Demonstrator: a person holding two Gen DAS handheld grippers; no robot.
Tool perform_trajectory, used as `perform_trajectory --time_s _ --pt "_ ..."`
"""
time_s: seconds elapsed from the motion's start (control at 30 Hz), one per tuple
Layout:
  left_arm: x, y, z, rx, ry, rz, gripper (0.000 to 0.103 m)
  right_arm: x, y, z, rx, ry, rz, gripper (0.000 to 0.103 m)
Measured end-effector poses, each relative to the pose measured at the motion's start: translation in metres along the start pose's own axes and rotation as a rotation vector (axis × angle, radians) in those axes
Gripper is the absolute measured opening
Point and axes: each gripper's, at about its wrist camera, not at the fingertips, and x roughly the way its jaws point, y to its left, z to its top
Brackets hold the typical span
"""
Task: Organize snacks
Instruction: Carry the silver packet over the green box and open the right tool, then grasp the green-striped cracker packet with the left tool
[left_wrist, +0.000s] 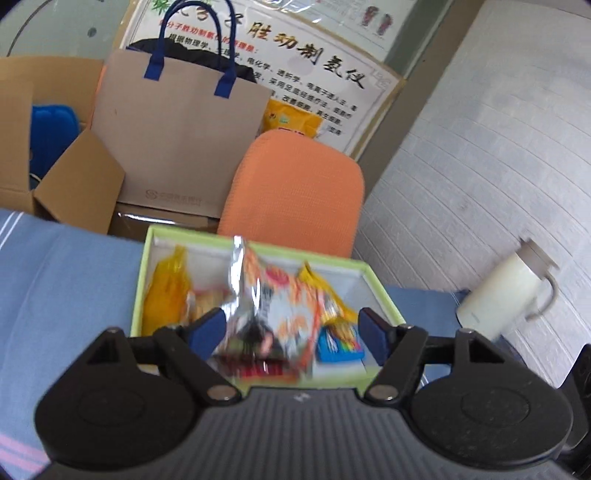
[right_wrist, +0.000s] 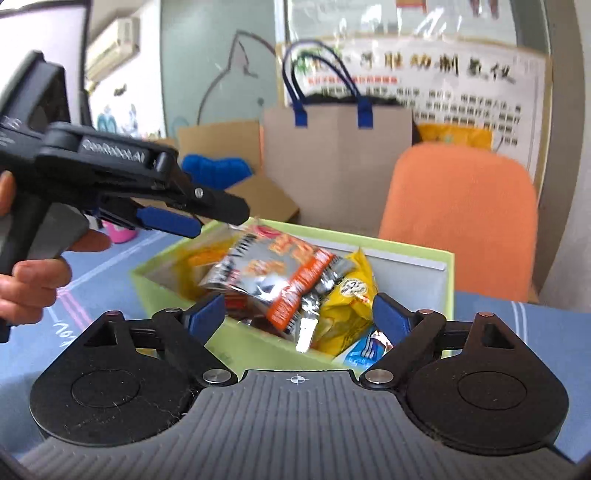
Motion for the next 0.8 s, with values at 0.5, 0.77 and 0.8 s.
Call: perform_trajectory --time_s 0.5,0.77,0.8 --pt "-0.094 0.001 -0.136 -0.088 0.086 0.067 0.071 -0.112 0.08 -0.115 0.167 0.098 0.03 0.092" --pt "-0.098 0.016 -0.155 -0.116 0.197 0.097 0.071 -0.099 0.146 -0.139 0.185 0.166 0.198 0.092" --pt "-0.095 0.016 -0.152 -0.098 0.234 0.089 0.071 -0.094 0.155 -0.138 0.161 0.174 0.19 0.092"
